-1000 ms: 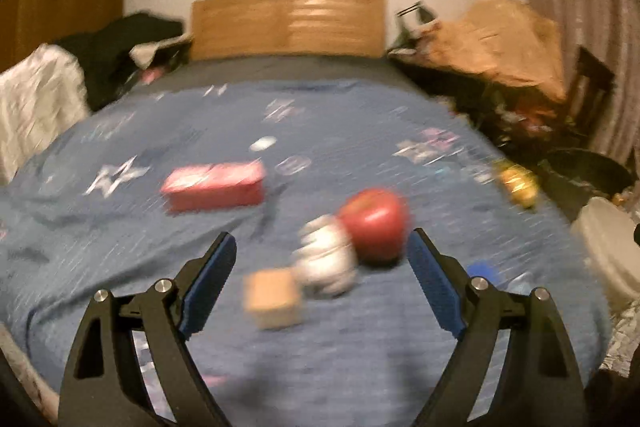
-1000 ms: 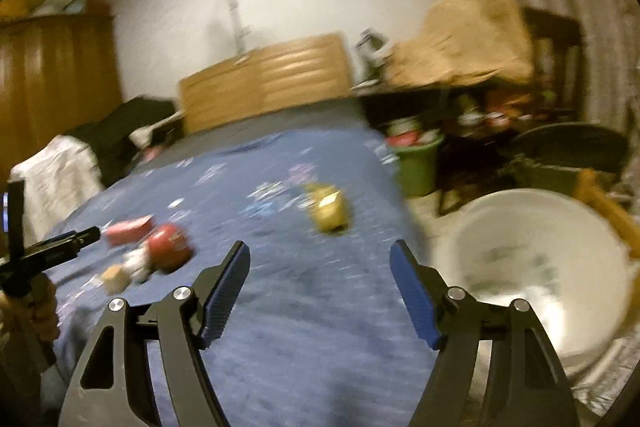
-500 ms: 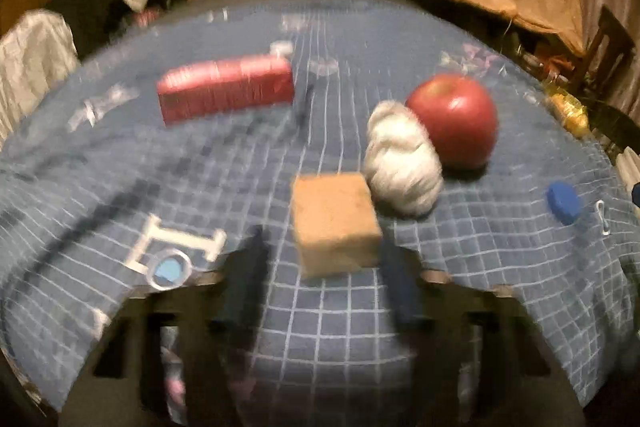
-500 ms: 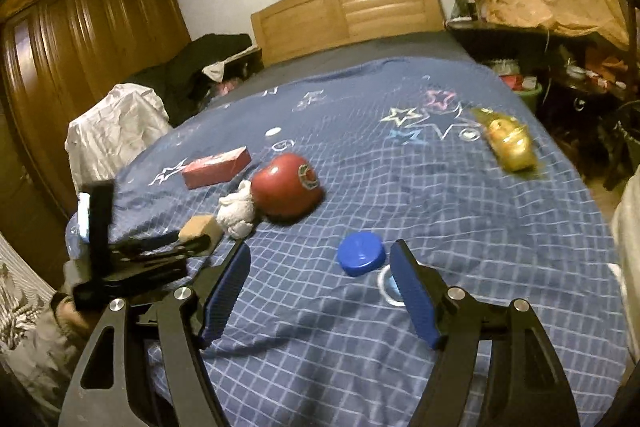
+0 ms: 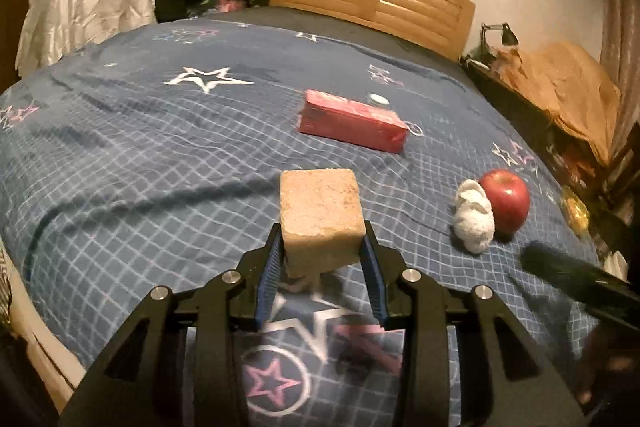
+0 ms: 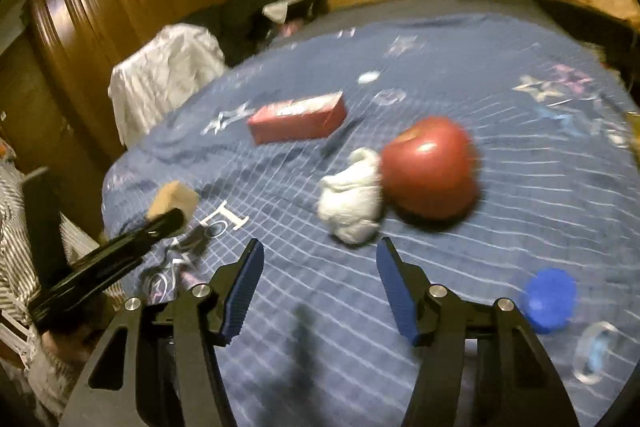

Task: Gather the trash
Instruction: 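Grasp the white cloth with the right tool, then carry the white cloth and tan sponge block over the bucket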

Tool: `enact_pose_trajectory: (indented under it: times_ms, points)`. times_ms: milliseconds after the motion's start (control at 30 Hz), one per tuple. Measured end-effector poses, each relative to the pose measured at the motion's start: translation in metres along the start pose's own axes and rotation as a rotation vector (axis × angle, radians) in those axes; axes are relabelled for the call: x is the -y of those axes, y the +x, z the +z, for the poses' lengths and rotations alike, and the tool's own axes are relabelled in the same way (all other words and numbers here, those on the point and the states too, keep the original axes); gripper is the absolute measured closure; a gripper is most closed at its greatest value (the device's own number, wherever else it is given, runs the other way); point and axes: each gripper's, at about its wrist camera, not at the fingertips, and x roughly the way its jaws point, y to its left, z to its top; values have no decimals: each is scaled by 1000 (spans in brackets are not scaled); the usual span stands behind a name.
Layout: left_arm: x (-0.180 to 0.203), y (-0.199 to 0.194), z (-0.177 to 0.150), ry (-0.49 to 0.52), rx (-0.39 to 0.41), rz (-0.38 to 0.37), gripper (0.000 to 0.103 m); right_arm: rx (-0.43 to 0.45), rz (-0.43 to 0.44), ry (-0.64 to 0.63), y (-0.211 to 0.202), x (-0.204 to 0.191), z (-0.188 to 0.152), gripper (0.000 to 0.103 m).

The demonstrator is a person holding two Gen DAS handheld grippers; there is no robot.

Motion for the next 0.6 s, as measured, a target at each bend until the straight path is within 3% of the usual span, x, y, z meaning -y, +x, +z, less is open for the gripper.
enact_pose_trajectory:
  times_ms: [167,233,400,600]
  points:
    - [-9,-4,3,-21,11,8,67,-31,-108,12,43,-2,16,48]
    - [-11,-1,3,-25,4,11,67,-32,-147,9,51,0,18,66]
    - [-10,-4,5,-21,13,13,67,17,-107,2,29,-1,11,72]
    - [21,-21,8,44,55,3,67,90,-66,-41,-43,-15,-17,72]
